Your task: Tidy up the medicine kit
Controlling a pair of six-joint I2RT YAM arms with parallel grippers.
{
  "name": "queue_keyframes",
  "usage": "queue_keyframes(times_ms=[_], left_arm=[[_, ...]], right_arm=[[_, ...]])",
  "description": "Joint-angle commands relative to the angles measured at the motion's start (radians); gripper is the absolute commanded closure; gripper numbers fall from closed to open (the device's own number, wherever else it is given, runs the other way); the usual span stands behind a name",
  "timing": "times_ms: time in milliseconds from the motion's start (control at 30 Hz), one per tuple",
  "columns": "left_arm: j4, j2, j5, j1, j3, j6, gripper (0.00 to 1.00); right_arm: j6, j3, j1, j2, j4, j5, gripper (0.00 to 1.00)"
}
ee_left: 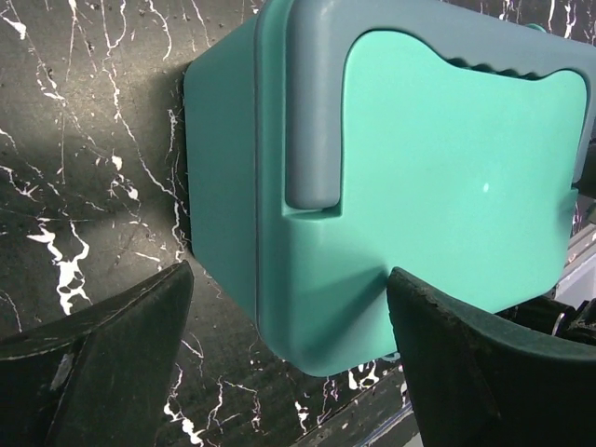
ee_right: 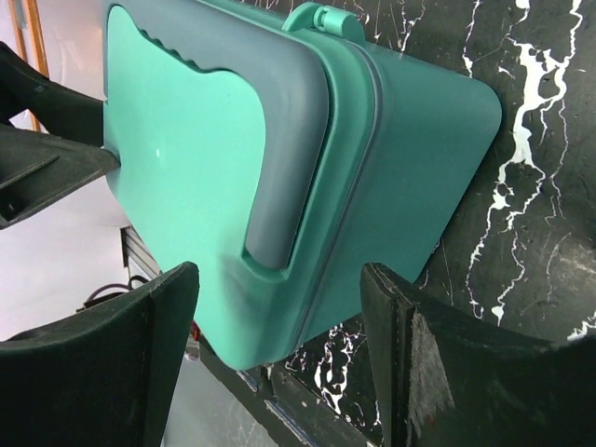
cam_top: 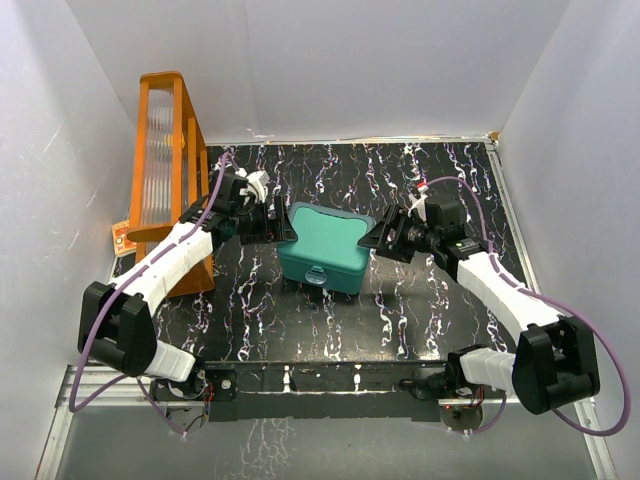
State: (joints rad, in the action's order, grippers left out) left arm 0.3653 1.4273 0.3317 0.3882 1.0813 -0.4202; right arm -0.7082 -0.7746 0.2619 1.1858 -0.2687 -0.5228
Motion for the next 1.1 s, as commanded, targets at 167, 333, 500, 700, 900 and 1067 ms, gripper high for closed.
queue_keyframes(times_ms=[167, 333, 500, 700, 900, 1067], left_arm=[[-0.013, -0.053, 0.029, -0.005, -0.089, 0.014, 0.24], [-0.029, -0.054, 0.052, -0.004, -0.137, 0.001, 0.36], [-0.071, -0.083, 0.06, -0.005, -0.185, -0.017, 0.53], [-0.125, -0.115, 0.025, -0.005, -0.283, -0.077, 0.58], [-0.172, -0.124, 0.032, -0.004, -0.33, -0.141, 0.58], [-0.106, -0.104, -0.112, -0.005, -0.309, -0.17, 0.54]], right_arm=[[-0.034, 0.028, 0.005, 0.1, 0.204, -0.062, 0.4], [0.0, 0.03, 0.005, 0.167, 0.254, -0.109, 0.57], [0.051, -0.018, 0.004, 0.231, 0.268, -0.153, 0.65], [0.149, -0.112, 0.005, 0.323, 0.262, -0.142, 0.66], [0.207, -0.253, 0.005, 0.464, 0.266, -0.134, 0.66], [0.224, -0.333, 0.004, 0.514, 0.252, -0.081, 0.66]])
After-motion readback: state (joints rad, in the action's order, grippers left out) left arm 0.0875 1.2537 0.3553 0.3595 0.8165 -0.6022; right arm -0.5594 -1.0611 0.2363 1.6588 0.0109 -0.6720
